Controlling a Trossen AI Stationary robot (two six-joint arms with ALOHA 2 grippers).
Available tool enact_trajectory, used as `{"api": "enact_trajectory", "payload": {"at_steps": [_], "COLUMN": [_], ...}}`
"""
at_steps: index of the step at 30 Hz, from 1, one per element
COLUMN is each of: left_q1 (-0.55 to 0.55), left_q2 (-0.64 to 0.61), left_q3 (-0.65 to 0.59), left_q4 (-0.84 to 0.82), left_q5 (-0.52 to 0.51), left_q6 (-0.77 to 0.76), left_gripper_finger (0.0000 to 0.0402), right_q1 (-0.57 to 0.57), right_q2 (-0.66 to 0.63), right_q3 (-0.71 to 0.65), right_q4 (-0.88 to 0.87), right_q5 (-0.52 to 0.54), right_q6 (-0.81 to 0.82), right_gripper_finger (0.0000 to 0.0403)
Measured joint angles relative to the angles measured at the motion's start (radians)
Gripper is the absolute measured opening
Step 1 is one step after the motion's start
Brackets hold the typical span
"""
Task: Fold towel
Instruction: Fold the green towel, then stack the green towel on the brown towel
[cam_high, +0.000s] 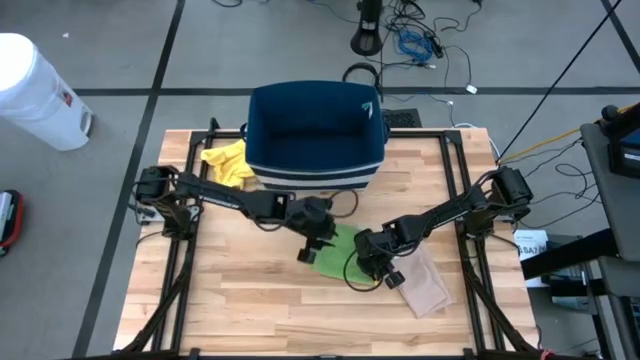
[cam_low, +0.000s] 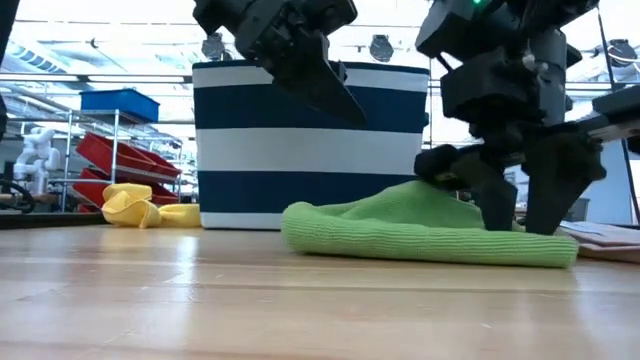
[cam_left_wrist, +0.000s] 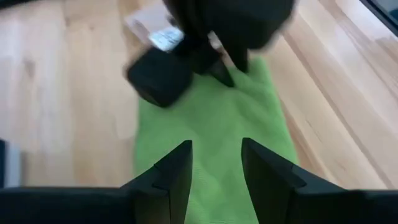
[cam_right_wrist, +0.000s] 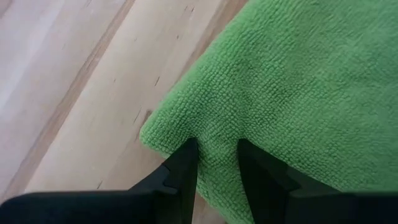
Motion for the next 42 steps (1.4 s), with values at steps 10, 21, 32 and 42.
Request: {"api": "enact_trajectory", "payload": {"at_steps": [10,21,32,42], "left_q1": [-0.116,-0.157,-0.159,-0.159], "left_q2": [0.104,0.186,0.191,0.191], "left_q3": [0.000,0.000,0.000,0.000], "left_q4": [0.004,0.082,0.084,0.079], "left_q5": [0.005,-0.051,-0.056,-0.059], "left_q6": [-0.033,-0.058,-0.083,-0.100], "left_gripper_finger": [0.0145,0.0145,0.0206,0.0250], "right_q1": [0.017,0.109,0.117,0.117], "right_q2": [-0.146,-0.142,-0.111,0.000], "right_q3": [0.001,0.001,0.002,0.002], "right_q4": [0.015,0.060,0.071,0.096], "right_q5": [0.010,0.119,0.138,0.137], "right_q6": [0.033,0.014,0.088,0.089], "right_gripper_finger": [0.0105,0.0139,0.0232,0.0217]}}
